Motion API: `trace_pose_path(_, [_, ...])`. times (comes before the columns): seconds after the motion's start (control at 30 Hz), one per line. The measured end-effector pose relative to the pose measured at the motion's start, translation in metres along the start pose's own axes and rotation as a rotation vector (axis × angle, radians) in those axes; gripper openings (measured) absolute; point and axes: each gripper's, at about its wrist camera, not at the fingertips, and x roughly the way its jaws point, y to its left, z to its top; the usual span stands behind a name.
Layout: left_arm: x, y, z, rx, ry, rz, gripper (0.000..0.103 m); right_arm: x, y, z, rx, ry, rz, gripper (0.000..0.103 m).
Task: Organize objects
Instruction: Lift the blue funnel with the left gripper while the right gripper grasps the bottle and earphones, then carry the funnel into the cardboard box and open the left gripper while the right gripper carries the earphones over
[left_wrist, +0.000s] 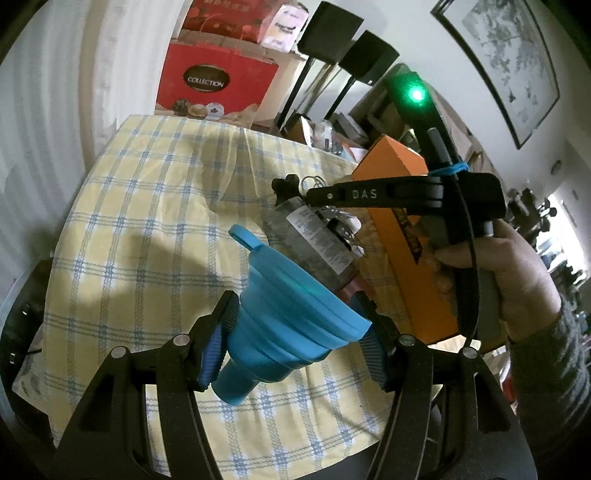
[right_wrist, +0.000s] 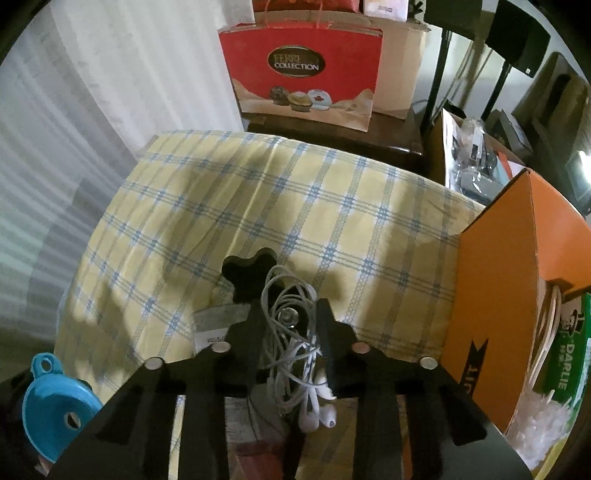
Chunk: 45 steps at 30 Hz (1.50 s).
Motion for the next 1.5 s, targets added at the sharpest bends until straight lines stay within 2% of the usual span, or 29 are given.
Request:
trace_pose_path(0.17, [-0.003, 0.000, 0.001, -0.003, -0.005, -0.004, 0.059, -0.014, 0.001, -0.005, 0.009, -0.052, 0.023, 0.013])
trace_pose_path(0.43, [-0.011, -0.013, 0.001, 0.007, -0.020, -0.010, 0.059, -0.058, -0.007, -0.016, 0.067, -0.161, 0.090, 0.012])
trace_pose_path(0.77, [-0.029, -0.041, 0.005, 0.042, -0.051, -0.021, 0.059, -0.119, -0.018, -0.025, 0.088, -0.273, 0.095, 0.011])
trace_pose_path(1.1, [-0.042, -0.091, 0.014, 0.112, -0.095, -0.061, 0.059, -0.177, -0.032, -0.050, 0.103, -0.347, 0.120, 0.011])
trace_pose_path(1.5, [-0.020, -0.167, 0.019, 0.208, -0.075, -0.140, 0.059, -0.226, -0.083, -0.102, 0.168, -0.389, 0.091, 0.011])
